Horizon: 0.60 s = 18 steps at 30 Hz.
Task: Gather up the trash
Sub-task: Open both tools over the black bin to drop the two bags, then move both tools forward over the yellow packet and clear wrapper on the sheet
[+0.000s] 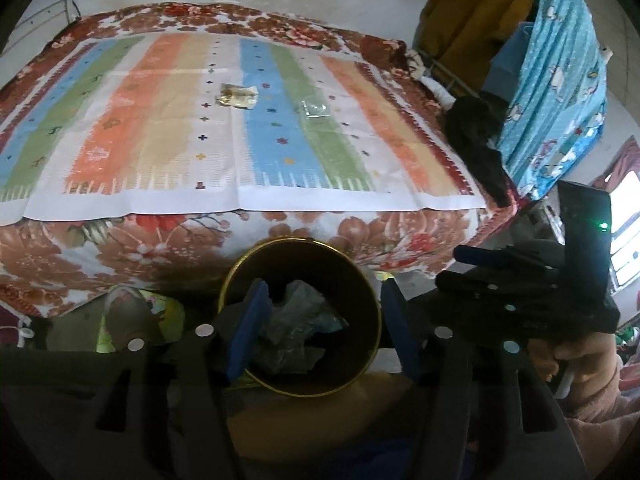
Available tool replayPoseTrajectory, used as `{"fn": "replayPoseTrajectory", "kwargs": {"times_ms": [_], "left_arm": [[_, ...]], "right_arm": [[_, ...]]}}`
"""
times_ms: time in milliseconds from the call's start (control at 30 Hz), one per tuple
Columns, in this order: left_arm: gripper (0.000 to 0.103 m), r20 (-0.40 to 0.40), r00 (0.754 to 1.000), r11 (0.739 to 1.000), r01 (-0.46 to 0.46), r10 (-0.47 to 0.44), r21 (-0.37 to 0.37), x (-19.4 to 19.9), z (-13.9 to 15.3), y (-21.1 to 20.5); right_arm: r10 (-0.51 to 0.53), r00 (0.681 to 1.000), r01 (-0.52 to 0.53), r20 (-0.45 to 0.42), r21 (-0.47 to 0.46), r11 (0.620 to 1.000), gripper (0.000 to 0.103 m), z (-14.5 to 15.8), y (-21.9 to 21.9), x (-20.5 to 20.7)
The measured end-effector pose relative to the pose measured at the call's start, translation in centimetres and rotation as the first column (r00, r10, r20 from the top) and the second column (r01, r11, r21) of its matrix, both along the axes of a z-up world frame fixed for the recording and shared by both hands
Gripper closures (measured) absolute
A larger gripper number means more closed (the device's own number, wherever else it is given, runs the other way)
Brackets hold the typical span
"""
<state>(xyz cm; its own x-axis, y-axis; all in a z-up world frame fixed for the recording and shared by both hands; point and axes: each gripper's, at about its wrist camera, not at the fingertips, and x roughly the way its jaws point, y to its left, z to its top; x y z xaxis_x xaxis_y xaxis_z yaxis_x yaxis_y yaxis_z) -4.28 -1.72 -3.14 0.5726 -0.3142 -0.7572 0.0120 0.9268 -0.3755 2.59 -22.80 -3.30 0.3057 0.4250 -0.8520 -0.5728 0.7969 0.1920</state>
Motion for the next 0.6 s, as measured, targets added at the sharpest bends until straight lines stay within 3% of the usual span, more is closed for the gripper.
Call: {"fn": "replayPoseTrajectory", "kwargs": {"times_ms": [133, 433, 600], "left_arm": [[0.038, -0.012, 1.0, 1.0, -0.022, 0.022, 0.009, 0.7, -0.1, 0.3], [0.031, -0.039, 0.998, 0.996, -0.049, 0.052, 0.071, 4.0, -0.1, 0.8], [0.028, -0.036, 0.995, 0.984, -0.09, 0.096, 0.154, 7.1, 0.5, 1.6]], "right_arm": [[-0.001, 1.0, 0.001, -0.004, 0.022, 1.0, 0.037, 0.3, 0.3, 0.7], [0.01, 0.998, -0.006, -0.066, 0.064, 0.998, 0.035, 0.0, 1.3, 3.3], [-0.006, 0.999, 0.009, -0.051, 0.048, 0.999, 0.028, 0.5, 1.8, 6.2]]}}
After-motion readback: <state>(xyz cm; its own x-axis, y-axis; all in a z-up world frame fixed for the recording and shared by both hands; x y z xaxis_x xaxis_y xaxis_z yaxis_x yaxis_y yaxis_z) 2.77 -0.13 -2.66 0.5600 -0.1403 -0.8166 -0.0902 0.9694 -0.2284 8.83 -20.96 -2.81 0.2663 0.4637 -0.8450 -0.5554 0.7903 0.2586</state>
